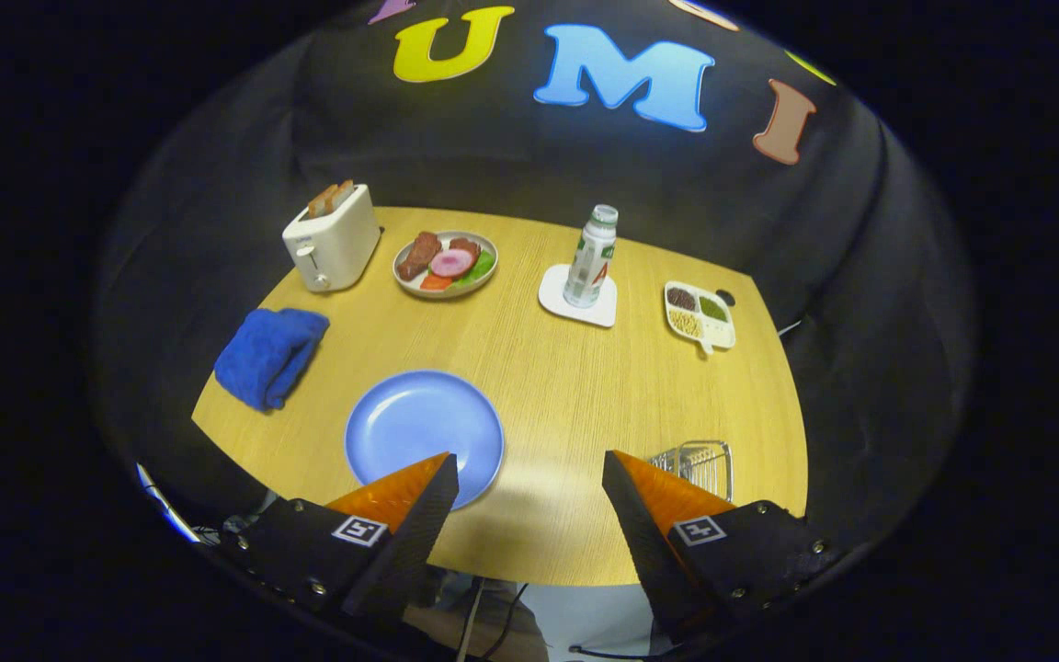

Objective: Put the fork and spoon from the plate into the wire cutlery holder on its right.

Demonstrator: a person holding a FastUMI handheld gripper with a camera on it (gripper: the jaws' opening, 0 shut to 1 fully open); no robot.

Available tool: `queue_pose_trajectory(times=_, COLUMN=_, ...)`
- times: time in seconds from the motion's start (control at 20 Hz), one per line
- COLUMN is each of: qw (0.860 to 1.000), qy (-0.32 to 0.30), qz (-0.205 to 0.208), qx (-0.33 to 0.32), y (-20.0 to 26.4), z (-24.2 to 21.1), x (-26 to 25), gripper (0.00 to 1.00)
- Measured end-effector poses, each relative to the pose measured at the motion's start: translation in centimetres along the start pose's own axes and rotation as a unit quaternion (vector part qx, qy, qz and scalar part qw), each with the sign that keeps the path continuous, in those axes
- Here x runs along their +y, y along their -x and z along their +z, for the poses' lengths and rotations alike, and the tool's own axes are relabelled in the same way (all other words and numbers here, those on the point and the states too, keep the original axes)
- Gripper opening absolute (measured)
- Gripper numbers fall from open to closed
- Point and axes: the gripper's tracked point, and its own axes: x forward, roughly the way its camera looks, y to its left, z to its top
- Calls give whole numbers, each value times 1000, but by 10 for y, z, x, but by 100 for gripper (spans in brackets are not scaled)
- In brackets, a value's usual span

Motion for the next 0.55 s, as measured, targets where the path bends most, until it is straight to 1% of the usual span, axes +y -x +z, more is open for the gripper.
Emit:
queue_pose_trajectory(times=0.05, qw=998, qy=-10, qz=-2, qx=-55, y=2, z=19, x=6, gripper=97)
queue_pose_trajectory(times=0.1, qw=992, qy=-30, qz=-2, qx=-124, y=5, z=44, x=11, gripper=97)
queue_pose_trajectory(times=0.15, qw=979, qy=-59, qz=-5, qx=-196, y=13, z=66, x=16, gripper=97)
queue_pose_trajectory(times=0.2, qw=965, qy=-78, qz=-14, qx=-249, y=17, z=81, x=15, gripper=97)
queue_pose_trajectory(times=0.25, qw=960, qy=-79, qz=-25, qx=-269, y=25, z=85, x=12, gripper=96)
queue_pose_trajectory(times=0.3, qw=958, qy=-71, qz=-29, qx=-275, y=35, z=83, x=12, gripper=96)
queue_pose_trajectory(times=0.55, qw=956, qy=-18, qz=-16, qx=-291, y=38, z=99, x=33, gripper=97)
